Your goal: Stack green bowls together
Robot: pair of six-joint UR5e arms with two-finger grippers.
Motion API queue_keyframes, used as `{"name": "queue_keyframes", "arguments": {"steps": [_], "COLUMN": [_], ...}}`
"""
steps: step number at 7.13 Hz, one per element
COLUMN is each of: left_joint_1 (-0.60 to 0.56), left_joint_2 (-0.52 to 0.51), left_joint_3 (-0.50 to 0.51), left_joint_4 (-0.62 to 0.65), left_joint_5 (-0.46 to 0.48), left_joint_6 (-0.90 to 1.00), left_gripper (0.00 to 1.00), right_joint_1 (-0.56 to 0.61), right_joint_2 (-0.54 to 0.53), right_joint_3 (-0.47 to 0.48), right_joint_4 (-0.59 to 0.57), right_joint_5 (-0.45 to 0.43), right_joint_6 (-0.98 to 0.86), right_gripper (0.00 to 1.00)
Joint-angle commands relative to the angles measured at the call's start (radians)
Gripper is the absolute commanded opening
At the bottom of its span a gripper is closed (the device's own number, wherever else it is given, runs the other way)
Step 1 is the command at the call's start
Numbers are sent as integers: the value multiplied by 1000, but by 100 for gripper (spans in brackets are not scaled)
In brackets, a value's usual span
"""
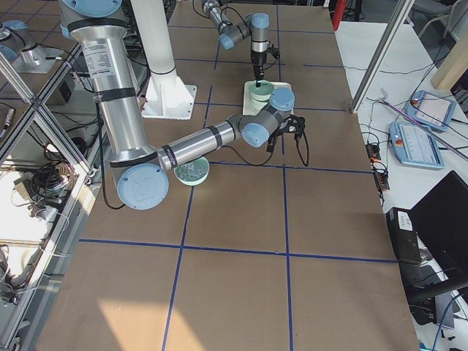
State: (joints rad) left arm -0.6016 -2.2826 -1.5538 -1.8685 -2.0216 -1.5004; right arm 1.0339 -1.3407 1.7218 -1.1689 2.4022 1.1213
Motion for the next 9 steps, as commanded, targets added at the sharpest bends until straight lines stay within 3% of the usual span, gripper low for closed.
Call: {"name": "queue_keyframes", "arguments": {"steps": [1,3,4,5,8,9], "left_joint_1": [-1,-1,-1,0,-10,-15], "left_joint_2": [-3,-3,-3,-6,8,87], "left_joint_3": [14,17,17,17,-5,-90], "left_joint_4": [-12,-12,-14,-17,-14,-8], "left_joint_5": [36,37,38,61,78,75], "left_joint_6": [3,3,3,17,32,104], "left_gripper": [0,0,18,97,100,100], "right_joint_1": [0,0,0,0,0,20], "right_joint_2": [0,0,0,0,0,0], "right_joint_3": [-1,-1,-1,-1,-4,-4], "right_joint_4": [0,0,0,0,0,-8], "right_joint_5": [0,0,0,0,0,2], "right_joint_6": [0,0,0,0,0,-3], "right_gripper": [100,100,100,100,100,100]}}
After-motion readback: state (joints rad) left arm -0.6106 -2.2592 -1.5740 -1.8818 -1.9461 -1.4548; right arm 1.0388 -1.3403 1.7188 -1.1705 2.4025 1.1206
